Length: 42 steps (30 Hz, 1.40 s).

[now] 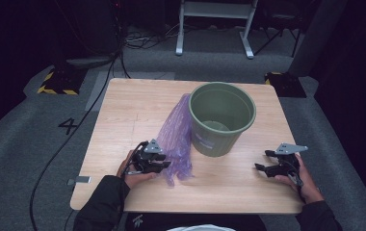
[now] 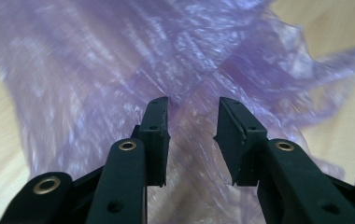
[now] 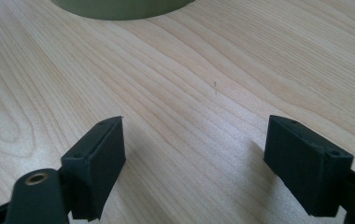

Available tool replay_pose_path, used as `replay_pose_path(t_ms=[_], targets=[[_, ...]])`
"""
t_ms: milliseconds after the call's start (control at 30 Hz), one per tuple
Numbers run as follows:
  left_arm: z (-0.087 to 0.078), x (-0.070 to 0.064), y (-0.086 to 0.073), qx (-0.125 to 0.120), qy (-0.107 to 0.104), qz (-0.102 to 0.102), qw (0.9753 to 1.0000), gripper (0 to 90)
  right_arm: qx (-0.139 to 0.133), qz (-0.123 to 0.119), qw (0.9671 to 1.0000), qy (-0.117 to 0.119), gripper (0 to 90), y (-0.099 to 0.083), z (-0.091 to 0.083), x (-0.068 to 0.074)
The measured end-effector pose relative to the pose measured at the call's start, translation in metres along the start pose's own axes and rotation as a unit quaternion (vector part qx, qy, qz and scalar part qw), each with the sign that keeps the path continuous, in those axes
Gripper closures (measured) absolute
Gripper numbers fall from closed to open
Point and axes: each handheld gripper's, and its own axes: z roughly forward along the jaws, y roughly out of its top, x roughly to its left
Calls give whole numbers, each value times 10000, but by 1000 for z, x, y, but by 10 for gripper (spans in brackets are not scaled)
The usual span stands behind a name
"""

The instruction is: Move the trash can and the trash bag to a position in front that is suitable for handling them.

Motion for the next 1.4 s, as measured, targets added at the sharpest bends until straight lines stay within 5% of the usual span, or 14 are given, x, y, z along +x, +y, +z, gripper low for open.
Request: replay_pose_path(t_ms=[333,600,933,1133,1333,1400], targets=[[10,-32,-1,84,-265,116,9995,579,-1,-3,10000,-1,202,0,0,0],[-4,-45,4,-204,44,165,9996,190,-4,-8,10000,1,203,0,0,0],[-22,-56,9,-438,281,223,9984,160,-1,-17,10000,-21,203,0,0,1],[-37,-47,13,-702,398,155,9966,160,1,-3,10000,-7,203,0,0,0],[-47,-14,19,-945,606,-157,9936,160,1,-1,10000,-2,202,0,0,0],[-47,-2,22,-935,822,-166,9921,160,1,-1,10000,-3,202,0,0,0]])
